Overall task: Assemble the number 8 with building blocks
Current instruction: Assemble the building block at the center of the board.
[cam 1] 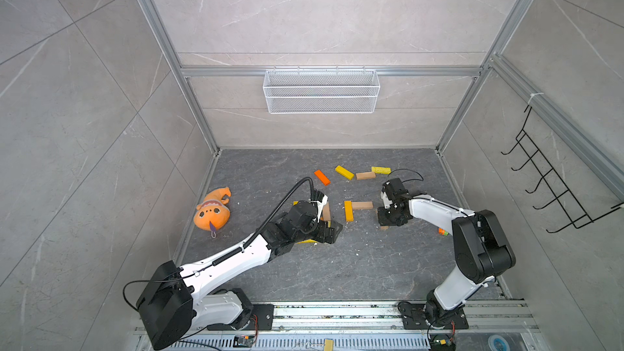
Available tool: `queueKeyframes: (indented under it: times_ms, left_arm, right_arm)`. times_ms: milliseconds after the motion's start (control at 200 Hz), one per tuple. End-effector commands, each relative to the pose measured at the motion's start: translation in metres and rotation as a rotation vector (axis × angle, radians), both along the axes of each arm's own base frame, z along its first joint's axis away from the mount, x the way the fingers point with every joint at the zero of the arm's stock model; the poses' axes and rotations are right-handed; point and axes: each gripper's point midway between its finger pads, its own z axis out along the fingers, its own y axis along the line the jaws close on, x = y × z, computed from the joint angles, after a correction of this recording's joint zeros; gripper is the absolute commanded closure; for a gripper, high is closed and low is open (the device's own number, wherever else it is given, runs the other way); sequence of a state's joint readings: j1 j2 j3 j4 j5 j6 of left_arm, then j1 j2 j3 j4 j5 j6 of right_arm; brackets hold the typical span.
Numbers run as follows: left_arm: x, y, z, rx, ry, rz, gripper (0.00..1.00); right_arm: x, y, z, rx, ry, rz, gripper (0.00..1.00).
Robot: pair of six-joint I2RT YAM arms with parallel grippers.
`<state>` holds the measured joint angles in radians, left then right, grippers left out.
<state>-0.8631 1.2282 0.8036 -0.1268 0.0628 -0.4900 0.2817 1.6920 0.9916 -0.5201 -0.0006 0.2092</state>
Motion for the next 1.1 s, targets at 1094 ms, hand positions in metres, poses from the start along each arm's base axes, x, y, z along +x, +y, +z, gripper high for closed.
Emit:
queueKeyframes:
  times_ms: [1094]
  left_arm:
    - [0.002,-0.004,0.001,-0.021,0.003,-0.002,0.06]
  right_arm:
    - [0.023,0.008,-0.006,-0.005,0.039,0.007,0.68]
